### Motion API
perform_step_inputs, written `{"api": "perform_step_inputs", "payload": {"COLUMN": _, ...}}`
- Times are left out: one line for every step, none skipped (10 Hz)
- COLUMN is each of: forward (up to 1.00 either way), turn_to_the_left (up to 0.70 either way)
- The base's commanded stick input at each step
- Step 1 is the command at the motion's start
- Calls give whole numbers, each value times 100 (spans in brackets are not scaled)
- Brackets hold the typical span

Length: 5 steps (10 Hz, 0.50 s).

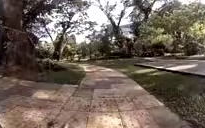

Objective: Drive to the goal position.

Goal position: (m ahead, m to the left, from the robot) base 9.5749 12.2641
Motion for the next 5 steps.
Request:
{"api": "perform_step_inputs", "payload": {"forward": 70, "turn_to_the_left": 0}}
{"api": "perform_step_inputs", "payload": {"forward": 70, "turn_to_the_left": 0}}
{"api": "perform_step_inputs", "payload": {"forward": 70, "turn_to_the_left": 0}}
{"api": "perform_step_inputs", "payload": {"forward": 70, "turn_to_the_left": 0}}
{"api": "perform_step_inputs", "payload": {"forward": 70, "turn_to_the_left": 0}}
